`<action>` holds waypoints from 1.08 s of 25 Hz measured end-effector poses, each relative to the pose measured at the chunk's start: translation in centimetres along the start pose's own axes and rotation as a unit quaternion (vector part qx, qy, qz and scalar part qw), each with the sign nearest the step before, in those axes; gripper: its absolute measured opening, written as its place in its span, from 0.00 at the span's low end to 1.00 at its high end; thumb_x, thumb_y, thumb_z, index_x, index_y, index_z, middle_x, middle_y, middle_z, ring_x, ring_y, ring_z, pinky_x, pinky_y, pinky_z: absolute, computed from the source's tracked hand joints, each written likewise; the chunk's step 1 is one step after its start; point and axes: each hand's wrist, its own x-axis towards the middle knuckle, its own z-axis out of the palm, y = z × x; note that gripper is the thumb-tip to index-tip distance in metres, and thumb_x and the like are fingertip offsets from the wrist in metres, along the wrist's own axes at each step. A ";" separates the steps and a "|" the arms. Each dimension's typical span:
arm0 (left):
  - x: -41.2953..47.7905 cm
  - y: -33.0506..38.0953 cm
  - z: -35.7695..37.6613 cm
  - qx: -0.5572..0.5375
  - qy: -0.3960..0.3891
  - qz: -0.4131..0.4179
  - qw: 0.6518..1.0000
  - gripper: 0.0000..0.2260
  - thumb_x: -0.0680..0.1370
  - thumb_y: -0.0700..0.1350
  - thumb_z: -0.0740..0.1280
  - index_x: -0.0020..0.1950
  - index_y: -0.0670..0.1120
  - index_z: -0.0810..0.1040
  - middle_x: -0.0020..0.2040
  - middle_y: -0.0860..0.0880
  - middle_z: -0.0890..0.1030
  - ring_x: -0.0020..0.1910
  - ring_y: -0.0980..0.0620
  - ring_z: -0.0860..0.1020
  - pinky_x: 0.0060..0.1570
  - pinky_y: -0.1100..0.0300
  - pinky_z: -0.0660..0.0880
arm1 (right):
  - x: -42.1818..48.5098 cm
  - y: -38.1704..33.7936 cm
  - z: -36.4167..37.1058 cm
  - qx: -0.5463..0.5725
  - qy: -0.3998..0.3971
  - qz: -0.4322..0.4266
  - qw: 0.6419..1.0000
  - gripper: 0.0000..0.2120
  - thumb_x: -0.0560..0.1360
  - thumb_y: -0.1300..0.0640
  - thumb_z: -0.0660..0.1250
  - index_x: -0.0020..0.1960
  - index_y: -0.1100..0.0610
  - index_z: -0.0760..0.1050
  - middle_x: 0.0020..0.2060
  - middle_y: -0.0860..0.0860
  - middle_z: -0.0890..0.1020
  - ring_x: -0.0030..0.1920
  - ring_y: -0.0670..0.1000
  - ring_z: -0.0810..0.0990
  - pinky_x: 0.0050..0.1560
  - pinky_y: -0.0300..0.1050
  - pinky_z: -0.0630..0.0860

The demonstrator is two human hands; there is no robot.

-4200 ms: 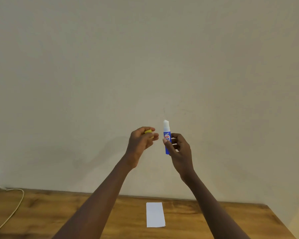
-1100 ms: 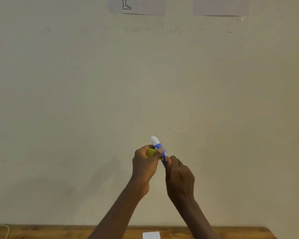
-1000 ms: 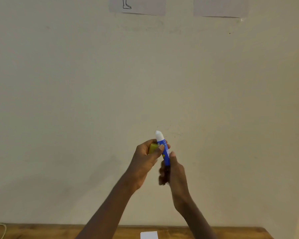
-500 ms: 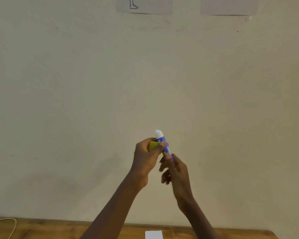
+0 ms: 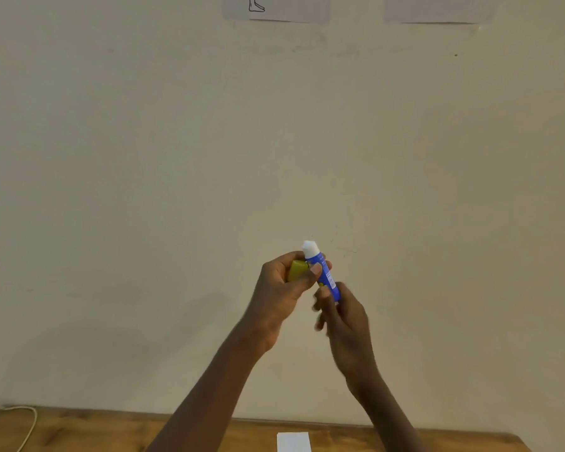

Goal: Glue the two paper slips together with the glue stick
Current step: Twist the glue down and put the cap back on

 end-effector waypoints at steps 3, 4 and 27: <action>0.2 0.5 -1.7 -0.078 -0.161 -0.020 0.984 0.10 0.71 0.50 0.63 0.50 0.50 0.78 0.43 0.56 0.84 0.50 0.56 0.81 0.48 0.63 0.78 | -0.8 -1.2 -1.1 0.414 -0.186 0.219 0.864 0.26 0.69 0.36 0.51 0.35 0.55 0.77 0.26 0.49 0.76 0.23 0.44 0.73 0.25 0.35 0.72; 0.2 0.4 -1.6 -0.077 -0.159 -0.021 0.984 0.11 0.71 0.50 0.62 0.50 0.49 0.78 0.43 0.56 0.84 0.50 0.56 0.81 0.48 0.65 0.78 | -0.9 -1.2 -1.2 0.449 -0.180 0.230 0.845 0.24 0.69 0.38 0.53 0.34 0.55 0.77 0.24 0.48 0.74 0.21 0.44 0.71 0.23 0.34 0.71; -1.6 -1.9 2.3 0.108 0.219 -0.032 0.969 0.10 0.73 0.47 0.67 0.49 0.41 0.78 0.41 0.46 0.79 0.34 0.55 0.76 0.35 0.72 0.71 | -2.0 1.6 0.8 -0.409 0.114 -0.136 0.895 0.29 0.74 0.40 0.42 0.41 0.60 0.74 0.28 0.52 0.77 0.22 0.46 0.64 0.22 0.38 0.66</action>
